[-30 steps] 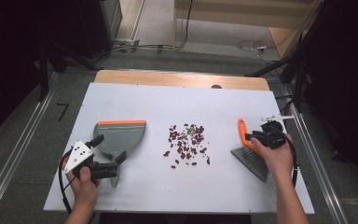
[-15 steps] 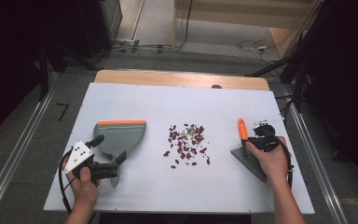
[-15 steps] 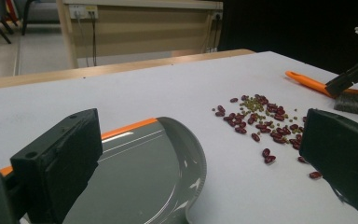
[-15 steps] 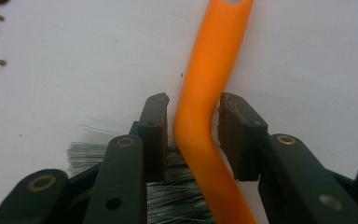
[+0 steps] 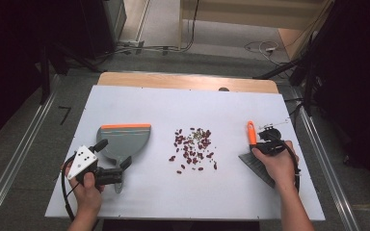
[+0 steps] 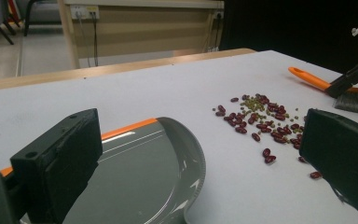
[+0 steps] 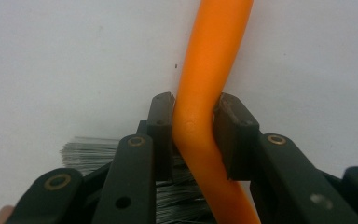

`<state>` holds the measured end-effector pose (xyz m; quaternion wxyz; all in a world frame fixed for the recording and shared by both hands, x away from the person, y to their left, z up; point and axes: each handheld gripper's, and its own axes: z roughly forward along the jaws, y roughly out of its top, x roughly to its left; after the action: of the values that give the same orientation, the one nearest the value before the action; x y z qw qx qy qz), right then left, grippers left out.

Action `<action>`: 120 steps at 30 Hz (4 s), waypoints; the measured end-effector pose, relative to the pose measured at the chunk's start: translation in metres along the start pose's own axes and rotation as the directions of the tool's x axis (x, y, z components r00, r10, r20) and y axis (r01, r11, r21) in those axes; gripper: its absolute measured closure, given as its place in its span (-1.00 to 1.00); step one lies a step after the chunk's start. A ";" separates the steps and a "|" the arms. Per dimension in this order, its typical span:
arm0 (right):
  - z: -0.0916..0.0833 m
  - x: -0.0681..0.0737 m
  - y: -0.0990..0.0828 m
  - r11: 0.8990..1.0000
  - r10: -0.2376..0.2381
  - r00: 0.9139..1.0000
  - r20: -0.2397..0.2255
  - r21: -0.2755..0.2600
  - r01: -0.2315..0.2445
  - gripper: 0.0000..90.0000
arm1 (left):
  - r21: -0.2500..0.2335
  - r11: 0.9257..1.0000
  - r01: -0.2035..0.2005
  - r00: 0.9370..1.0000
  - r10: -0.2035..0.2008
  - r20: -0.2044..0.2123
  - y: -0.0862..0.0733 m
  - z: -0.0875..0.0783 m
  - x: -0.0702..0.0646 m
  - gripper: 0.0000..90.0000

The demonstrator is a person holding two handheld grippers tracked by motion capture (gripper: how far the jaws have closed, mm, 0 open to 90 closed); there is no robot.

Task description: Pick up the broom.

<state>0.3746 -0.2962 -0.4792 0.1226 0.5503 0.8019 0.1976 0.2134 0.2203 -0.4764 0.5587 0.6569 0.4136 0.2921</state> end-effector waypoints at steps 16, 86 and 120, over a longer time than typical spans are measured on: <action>-0.012 -0.004 -0.019 0.975 0.046 0.999 -0.017 -0.216 -0.049 0.50 | 0.000 1.000 -0.014 1.000 0.014 0.010 0.002 0.000 -0.003 -1.00; -0.099 0.119 -0.008 0.628 -0.246 0.927 -0.282 -0.775 -0.069 0.53 | -0.029 0.999 -0.026 0.985 0.031 0.169 0.053 0.046 -0.063 -0.97; -0.099 0.182 -0.020 0.624 -0.345 0.895 -0.283 -0.781 -0.007 0.53 | 0.091 0.995 -0.046 0.944 0.013 0.328 0.046 0.080 -0.137 -0.56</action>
<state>0.2502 -0.1511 -0.3963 0.1923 0.3125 0.6982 0.6147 0.2246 0.0602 -0.4374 0.5825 0.7288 0.3190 0.1668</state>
